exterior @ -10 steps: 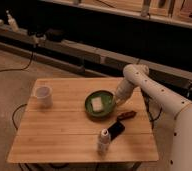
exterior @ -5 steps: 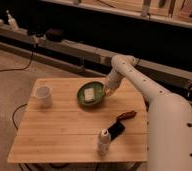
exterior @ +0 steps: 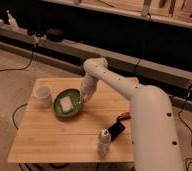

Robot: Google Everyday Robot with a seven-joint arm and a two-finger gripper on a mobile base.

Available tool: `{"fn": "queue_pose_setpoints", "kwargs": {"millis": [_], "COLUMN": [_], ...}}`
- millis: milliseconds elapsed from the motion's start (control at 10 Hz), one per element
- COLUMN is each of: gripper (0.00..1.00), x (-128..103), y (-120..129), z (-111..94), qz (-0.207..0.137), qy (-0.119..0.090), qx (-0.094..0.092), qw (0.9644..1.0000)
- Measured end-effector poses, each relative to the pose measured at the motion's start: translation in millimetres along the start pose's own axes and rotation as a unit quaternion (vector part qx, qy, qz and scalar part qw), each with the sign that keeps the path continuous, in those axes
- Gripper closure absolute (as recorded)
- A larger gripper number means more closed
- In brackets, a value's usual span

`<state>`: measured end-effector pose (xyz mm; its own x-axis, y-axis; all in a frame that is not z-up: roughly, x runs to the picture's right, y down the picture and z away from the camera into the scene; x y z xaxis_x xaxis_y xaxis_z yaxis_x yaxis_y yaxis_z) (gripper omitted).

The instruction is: Drag the ceramic bowl in a circle

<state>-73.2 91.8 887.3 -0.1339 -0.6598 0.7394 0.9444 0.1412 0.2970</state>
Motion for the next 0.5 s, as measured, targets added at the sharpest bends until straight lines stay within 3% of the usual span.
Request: {"fn": "queue_pose_setpoints", "kwargs": {"millis": [200,400,500], "gripper": [0.88,0.88,0.88], "x": [-36,-59,-78], "y": [-34,-26,-7], "z": [18,18,19], "qz": [-0.073,-0.101,-0.108], "qy": [-0.029,-0.04,-0.047], "qx": [0.006,0.005,0.004], "qw": [0.9969,0.9941,0.993]}}
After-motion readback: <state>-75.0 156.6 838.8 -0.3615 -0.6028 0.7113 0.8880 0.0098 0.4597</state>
